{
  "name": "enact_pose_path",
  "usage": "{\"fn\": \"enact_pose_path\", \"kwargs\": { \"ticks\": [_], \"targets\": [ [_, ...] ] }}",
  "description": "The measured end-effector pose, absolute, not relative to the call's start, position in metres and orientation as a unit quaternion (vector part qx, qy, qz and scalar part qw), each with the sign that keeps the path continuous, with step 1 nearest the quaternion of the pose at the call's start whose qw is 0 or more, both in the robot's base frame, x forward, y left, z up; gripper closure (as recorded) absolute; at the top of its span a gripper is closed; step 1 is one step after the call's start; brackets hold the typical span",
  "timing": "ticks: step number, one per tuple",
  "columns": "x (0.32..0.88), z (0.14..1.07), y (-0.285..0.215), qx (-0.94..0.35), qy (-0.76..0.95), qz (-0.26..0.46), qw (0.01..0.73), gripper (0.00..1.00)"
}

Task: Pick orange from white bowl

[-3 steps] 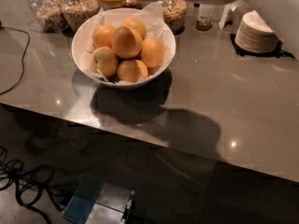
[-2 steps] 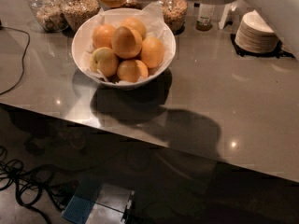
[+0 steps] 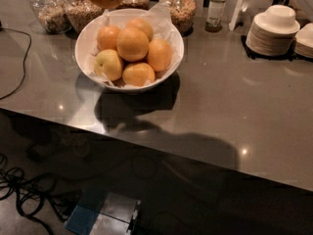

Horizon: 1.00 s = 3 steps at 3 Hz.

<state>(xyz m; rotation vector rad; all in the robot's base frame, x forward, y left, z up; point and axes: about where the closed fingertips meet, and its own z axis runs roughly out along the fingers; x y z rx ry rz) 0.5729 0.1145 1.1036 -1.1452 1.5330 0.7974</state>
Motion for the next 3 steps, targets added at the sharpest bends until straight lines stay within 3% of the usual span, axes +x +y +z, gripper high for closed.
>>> {"fn": "enact_pose_path", "kwargs": {
  "ticks": [2,3],
  "targets": [
    [0.471,1.105,0.116,-0.468,0.633,0.346,0.510,1.00],
    [0.463,1.099,0.113,-0.458,0.638,0.350,0.511,1.00]
  ]
}}
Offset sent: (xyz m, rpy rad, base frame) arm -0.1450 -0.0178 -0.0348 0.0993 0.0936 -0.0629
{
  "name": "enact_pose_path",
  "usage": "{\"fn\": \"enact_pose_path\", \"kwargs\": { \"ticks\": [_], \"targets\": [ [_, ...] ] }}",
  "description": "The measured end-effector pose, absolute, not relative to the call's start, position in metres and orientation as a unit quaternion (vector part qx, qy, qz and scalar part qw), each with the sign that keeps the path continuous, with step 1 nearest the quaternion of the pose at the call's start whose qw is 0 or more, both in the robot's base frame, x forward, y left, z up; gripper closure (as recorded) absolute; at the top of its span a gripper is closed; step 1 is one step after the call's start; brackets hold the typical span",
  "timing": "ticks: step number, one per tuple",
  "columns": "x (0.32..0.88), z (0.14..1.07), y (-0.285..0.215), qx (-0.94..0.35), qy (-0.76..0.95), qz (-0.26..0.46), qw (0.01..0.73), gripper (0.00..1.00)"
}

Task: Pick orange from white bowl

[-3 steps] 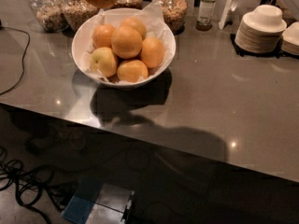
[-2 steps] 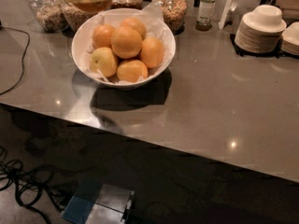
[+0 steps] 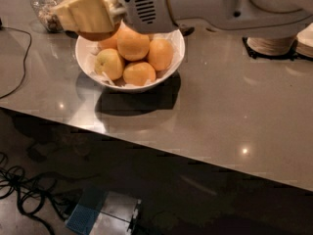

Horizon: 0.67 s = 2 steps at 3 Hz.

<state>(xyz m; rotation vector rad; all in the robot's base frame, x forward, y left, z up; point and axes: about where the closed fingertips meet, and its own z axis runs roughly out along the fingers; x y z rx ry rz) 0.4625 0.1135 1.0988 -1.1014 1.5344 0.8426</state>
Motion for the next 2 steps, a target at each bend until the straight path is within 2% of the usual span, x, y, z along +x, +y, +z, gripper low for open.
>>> {"fn": "enact_pose_path", "kwargs": {
  "ticks": [2],
  "targets": [
    [0.432,1.076,0.103,-0.407,0.657,0.368,0.516,1.00]
  ]
}}
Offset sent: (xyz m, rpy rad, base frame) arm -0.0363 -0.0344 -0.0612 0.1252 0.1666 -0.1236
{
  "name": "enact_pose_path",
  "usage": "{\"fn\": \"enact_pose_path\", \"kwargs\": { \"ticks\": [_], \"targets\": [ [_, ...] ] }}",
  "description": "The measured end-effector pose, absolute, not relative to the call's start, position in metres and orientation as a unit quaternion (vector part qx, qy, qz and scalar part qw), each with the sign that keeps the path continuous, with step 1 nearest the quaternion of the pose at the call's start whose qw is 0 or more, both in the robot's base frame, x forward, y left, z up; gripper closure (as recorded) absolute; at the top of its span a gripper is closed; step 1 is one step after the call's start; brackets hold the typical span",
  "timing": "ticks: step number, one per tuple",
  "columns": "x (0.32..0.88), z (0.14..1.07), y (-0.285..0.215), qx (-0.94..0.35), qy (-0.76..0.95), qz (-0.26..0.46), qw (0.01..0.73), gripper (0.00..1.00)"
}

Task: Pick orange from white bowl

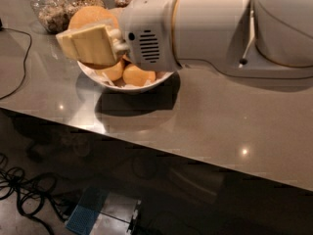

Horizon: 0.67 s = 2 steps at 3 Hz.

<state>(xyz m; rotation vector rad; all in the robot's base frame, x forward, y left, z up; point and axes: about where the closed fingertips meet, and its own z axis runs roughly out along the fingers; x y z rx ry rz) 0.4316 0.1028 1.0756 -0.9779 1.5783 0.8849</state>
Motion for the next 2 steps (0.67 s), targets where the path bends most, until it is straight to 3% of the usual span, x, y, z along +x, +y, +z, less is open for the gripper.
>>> {"fn": "enact_pose_path", "kwargs": {
  "ticks": [2],
  "targets": [
    [0.4263,1.0724,0.1048,-0.427,0.645,0.398,0.494,1.00]
  ]
}}
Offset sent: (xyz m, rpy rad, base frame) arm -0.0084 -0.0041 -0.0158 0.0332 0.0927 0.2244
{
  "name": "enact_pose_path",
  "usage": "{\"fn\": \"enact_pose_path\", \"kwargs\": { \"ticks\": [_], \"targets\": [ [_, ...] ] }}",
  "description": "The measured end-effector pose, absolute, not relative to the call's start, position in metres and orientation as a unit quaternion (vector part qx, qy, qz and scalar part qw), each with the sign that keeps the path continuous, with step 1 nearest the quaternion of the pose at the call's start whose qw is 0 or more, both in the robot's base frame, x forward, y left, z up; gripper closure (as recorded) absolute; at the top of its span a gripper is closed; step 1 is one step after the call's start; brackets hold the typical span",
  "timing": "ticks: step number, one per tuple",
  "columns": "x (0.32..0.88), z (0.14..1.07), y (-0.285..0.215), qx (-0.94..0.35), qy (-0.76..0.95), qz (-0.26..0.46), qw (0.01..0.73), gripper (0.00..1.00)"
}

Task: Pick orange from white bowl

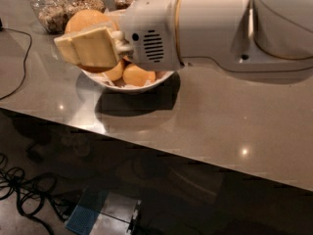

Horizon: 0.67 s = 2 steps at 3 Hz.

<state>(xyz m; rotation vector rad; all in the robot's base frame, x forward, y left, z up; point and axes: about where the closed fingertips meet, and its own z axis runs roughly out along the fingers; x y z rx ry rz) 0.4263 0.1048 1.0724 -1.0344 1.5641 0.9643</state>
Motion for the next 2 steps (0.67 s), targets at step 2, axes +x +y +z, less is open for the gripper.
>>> {"fn": "enact_pose_path", "kwargs": {
  "ticks": [2],
  "targets": [
    [0.404,1.053,0.086,-0.463,0.600,0.508,0.408,1.00]
  ]
}}
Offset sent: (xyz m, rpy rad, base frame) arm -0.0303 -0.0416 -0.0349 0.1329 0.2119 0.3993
